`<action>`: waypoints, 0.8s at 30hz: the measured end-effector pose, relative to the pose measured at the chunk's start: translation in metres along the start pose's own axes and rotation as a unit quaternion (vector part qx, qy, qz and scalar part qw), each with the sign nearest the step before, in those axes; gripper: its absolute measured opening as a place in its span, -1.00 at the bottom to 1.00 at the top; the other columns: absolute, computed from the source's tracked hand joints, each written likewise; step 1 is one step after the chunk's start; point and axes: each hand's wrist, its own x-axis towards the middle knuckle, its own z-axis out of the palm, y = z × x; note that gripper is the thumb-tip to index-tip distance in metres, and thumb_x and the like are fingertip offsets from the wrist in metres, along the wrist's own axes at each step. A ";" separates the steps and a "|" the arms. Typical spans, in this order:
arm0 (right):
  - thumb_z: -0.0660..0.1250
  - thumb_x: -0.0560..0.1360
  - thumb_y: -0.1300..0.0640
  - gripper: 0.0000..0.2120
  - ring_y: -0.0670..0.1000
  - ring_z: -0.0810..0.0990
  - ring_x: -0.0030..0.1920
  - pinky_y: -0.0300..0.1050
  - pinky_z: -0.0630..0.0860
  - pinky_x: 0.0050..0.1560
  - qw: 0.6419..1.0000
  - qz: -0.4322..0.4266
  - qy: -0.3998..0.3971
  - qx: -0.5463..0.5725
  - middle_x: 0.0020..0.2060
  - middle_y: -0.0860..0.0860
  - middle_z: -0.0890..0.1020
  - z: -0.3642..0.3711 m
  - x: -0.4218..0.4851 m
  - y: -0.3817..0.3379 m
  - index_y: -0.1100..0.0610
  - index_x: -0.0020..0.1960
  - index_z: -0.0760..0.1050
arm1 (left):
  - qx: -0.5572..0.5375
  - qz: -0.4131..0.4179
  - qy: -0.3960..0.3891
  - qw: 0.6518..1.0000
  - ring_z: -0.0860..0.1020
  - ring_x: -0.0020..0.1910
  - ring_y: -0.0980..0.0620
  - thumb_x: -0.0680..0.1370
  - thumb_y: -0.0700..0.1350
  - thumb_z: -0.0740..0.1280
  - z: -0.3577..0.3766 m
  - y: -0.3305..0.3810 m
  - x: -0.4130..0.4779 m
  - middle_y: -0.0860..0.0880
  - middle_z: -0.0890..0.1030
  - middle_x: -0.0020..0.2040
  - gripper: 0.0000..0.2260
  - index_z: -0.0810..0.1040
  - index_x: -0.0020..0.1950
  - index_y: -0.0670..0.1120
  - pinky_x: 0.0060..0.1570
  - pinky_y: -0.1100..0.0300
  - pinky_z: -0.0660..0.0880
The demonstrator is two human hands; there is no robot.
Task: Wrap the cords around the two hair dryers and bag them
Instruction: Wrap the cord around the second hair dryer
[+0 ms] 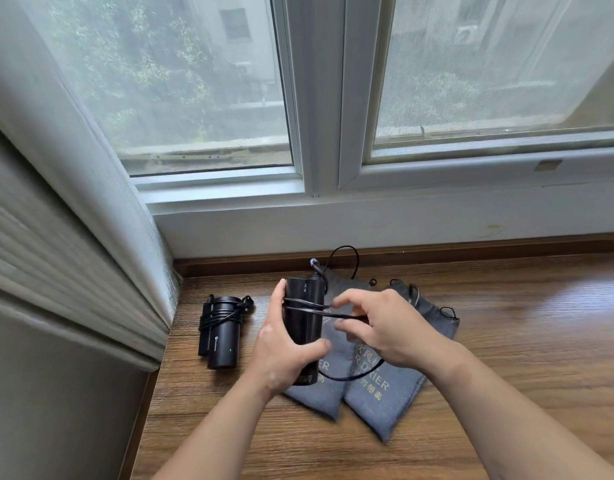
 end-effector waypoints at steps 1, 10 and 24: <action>0.42 0.54 -0.13 -0.82 -0.19 0.60 -0.27 -0.32 0.43 -0.19 1.000 -0.002 0.002 0.004 -0.31 -0.12 0.69 0.000 0.001 0.003 -0.12 0.11 0.60 | -0.022 -0.001 -0.011 1.000 0.58 0.25 0.12 0.23 0.05 0.58 -0.002 -0.002 0.000 0.14 0.57 0.29 0.10 0.04 0.64 0.29 0.25 0.09 0.57; 0.50 0.37 -0.26 -0.63 -0.17 0.48 -0.30 -0.23 0.46 -0.19 0.983 0.015 0.049 0.177 -0.29 -0.07 0.58 0.017 0.004 0.019 -0.05 -0.08 0.46 | -0.133 0.004 -0.085 0.987 0.60 0.29 -0.29 0.26 -0.04 0.55 -0.005 -0.013 0.000 -0.17 0.66 0.26 -0.13 0.29 0.52 0.21 0.34 -0.42 0.45; 0.55 0.40 -0.02 -0.63 -0.19 0.58 -0.36 -0.36 0.44 -0.30 0.938 0.011 -0.021 0.347 -0.20 -0.21 0.70 0.010 0.009 0.013 0.01 0.16 0.60 | -0.240 0.055 -0.146 0.958 0.62 0.21 -0.15 0.33 -0.17 0.42 -0.006 0.003 0.002 -0.21 0.65 0.23 -0.37 0.50 0.43 -0.15 0.15 0.04 0.56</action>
